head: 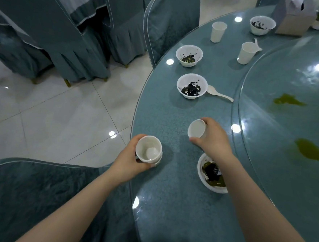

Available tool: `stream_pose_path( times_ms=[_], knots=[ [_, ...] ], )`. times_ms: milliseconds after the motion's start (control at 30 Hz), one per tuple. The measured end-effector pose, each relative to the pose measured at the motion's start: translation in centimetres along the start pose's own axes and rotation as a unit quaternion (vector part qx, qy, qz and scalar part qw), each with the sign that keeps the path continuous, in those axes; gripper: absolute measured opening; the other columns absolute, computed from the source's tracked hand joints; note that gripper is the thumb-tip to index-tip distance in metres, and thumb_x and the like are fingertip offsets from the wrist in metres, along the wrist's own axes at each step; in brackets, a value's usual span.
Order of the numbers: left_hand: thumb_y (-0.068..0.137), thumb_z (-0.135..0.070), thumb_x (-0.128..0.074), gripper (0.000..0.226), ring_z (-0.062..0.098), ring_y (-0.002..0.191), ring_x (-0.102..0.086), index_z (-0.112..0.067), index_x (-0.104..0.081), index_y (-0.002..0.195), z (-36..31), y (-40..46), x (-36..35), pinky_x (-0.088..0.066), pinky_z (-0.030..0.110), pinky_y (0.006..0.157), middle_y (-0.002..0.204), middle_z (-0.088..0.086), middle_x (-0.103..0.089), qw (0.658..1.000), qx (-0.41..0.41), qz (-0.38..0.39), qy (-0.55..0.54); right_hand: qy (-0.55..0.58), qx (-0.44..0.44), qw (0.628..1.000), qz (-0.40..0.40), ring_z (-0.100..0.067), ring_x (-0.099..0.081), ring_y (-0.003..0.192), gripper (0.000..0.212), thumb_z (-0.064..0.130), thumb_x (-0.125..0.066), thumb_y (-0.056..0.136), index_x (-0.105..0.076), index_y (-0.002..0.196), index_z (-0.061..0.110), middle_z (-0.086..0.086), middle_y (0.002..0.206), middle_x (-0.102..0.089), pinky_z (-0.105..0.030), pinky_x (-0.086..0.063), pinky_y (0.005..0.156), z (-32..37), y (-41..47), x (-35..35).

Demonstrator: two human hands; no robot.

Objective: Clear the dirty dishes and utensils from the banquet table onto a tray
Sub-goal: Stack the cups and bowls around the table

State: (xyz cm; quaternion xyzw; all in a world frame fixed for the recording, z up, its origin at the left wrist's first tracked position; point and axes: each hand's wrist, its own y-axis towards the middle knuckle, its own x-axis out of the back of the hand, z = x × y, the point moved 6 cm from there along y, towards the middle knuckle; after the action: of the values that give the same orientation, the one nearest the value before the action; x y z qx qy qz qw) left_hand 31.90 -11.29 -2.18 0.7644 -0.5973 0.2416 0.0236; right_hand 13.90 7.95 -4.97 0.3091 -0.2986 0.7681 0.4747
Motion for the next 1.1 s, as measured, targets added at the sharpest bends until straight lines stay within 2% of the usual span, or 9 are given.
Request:
stream_pose_path(
  times_ms=[167,333,400,500,600,767,967,1033,1100],
  knots=[
    [0.067,-0.003,-0.083,0.069,-0.013,0.096,-0.054,-0.034,-0.044,0.115,-1.5,0.3,2.6,-0.044,0.004,0.073,0.113,-0.016,-0.053,0.998,-0.031,-0.045,-0.016,0.090,-0.016,0.994,0.054,-0.014,-0.052,0.089,0.064,0.042,-0.084,0.060,-0.041,0.107,0.031,0.011,0.099,-0.055,-0.026,-0.037,0.072,2.3,-1.5,-2.9],
    [0.069,-0.001,-0.081,0.070,-0.012,0.096,-0.055,-0.031,-0.044,0.120,-2.7,0.5,4.5,-0.043,0.004,0.073,0.110,-0.020,-0.056,0.995,-0.044,-0.083,-0.029,0.125,-0.023,0.987,0.103,-0.011,-0.053,0.084,0.067,0.048,-0.081,0.061,-0.033,0.105,0.034,0.015,0.092,-0.052,-0.016,-0.032,0.056,3.9,-3.3,-5.7],
    [0.068,-0.003,-0.082,0.070,-0.010,0.097,-0.055,-0.036,-0.044,0.118,-3.3,0.6,4.6,-0.044,0.005,0.074,0.106,-0.027,-0.057,0.995,-0.050,-0.083,-0.037,0.125,-0.023,0.986,0.109,-0.015,-0.056,0.092,0.071,0.046,-0.082,0.063,-0.034,0.113,0.032,0.014,0.098,-0.054,-0.015,-0.033,0.059,4.0,-3.6,-6.1],
    [0.064,-0.013,-0.082,0.070,-0.006,0.101,-0.056,-0.039,-0.044,0.117,-4.2,1.0,4.1,-0.047,0.010,0.079,0.107,-0.029,-0.057,0.994,-0.060,-0.077,-0.049,0.120,-0.012,0.986,0.119,-0.018,-0.049,0.120,0.091,0.043,-0.081,0.066,-0.028,0.139,0.029,0.006,0.133,-0.050,-0.022,-0.037,0.085,3.9,-4.3,-5.8],
    [0.062,-0.018,-0.080,0.069,-0.004,0.102,-0.055,-0.041,-0.044,0.116,-4.9,1.6,2.9,-0.047,0.012,0.081,0.112,-0.021,-0.056,0.994,-0.069,-0.058,-0.061,0.102,0.002,0.992,0.072,-0.014,-0.040,0.131,0.079,0.040,-0.075,0.075,-0.034,0.141,0.026,0.005,0.144,-0.042,-0.026,-0.030,0.100,2.8,-5.5,-3.6],
    [0.061,-0.017,-0.078,0.068,-0.011,0.096,-0.055,-0.026,-0.045,0.120,-4.7,3.2,-0.3,-0.043,0.006,0.079,0.110,-0.015,-0.056,0.996,-0.070,-0.011,-0.050,0.126,-0.049,0.986,-0.100,-0.017,-0.055,0.108,0.030,0.016,-0.061,0.087,-0.059,0.117,0.018,0.007,0.112,-0.056,-0.020,-0.036,0.086,-2.0,-8.7,1.2],
    [0.064,-0.013,-0.081,0.074,0.004,0.111,-0.053,-0.032,-0.041,0.123,-2.4,4.6,-2.9,-0.043,0.030,0.099,0.119,-0.014,-0.054,0.999,-0.035,0.004,-0.037,0.043,-0.155,0.969,-0.186,-0.023,-0.047,0.108,0.037,0.009,-0.067,0.078,-0.059,0.113,0.015,-0.005,0.115,-0.052,-0.022,-0.032,0.090,-7.7,-12.5,3.4],
    [0.063,-0.004,-0.083,0.081,0.010,0.116,-0.052,-0.020,-0.040,0.130,-2.0,5.1,-4.0,-0.041,0.031,0.102,0.126,-0.001,-0.054,0.999,-0.028,0.016,-0.040,0.080,-0.186,0.965,-0.166,-0.020,-0.053,0.102,0.045,0.014,-0.066,0.080,-0.052,0.122,0.017,-0.002,0.113,-0.053,-0.034,-0.044,0.090,-8.9,-13.3,2.9],
    [0.065,0.011,-0.080,0.082,0.019,0.118,-0.053,-0.004,-0.039,0.135,-1.4,5.4,-4.8,-0.040,0.031,0.105,0.131,0.014,-0.055,0.999,-0.006,0.022,-0.048,0.130,-0.230,0.956,-0.127,-0.014,-0.059,0.085,0.043,0.023,-0.063,0.084,-0.046,0.124,0.023,0.006,0.096,-0.058,-0.035,-0.050,0.075,-9.7,-13.7,2.0]
  ],
)
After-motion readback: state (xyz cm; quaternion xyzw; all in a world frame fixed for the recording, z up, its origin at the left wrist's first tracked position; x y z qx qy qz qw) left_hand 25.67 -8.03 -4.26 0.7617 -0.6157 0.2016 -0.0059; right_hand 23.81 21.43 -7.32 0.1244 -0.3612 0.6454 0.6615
